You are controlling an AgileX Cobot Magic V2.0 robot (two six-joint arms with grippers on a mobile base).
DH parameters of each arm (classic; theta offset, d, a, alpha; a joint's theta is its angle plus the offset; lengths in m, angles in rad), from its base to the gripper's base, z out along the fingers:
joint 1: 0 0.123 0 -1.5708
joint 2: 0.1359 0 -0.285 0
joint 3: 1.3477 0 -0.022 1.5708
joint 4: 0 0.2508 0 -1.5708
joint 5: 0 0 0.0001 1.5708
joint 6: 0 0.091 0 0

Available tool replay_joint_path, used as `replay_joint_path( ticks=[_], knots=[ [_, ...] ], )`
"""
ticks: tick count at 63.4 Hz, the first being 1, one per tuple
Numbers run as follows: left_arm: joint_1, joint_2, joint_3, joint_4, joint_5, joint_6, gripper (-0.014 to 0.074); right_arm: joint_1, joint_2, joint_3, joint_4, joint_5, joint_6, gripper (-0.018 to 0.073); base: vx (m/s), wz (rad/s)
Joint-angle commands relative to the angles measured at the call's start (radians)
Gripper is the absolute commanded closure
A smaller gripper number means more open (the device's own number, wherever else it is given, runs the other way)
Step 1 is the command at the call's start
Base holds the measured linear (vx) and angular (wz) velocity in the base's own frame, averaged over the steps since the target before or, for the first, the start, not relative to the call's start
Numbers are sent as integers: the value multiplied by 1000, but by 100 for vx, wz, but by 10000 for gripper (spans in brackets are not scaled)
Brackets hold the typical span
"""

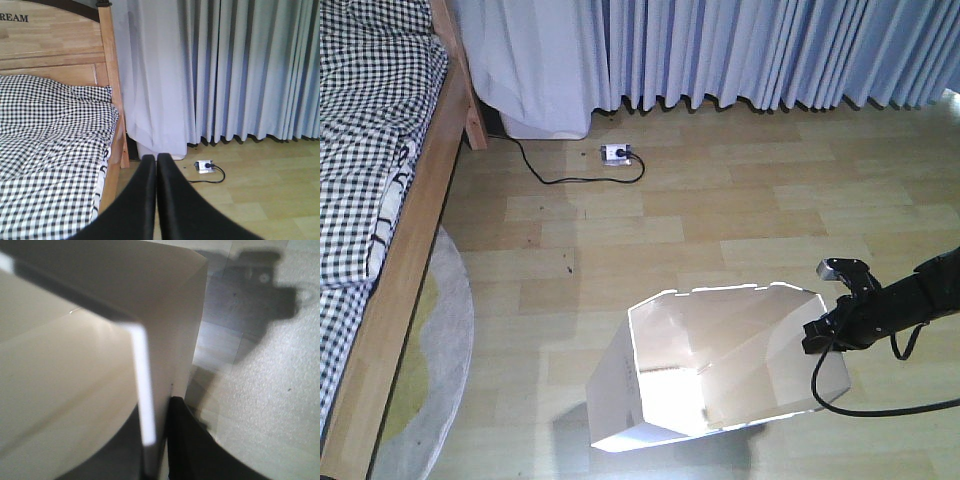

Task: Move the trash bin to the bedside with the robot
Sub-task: 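Carry the bin with the right gripper toward the bed's headboard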

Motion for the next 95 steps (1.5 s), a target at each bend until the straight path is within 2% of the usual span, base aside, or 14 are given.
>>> replay_joint_path(
  ticks=[1, 95],
  knots=[
    [0, -5, -24, -1, -73, -4, 603, -3, -75, -11, 67, 216, -7, 564, 23, 2],
    [0, -5, -24, -1, -73, -4, 603, -3, -75, -11, 67, 216, -7, 564, 23, 1]
  ],
)
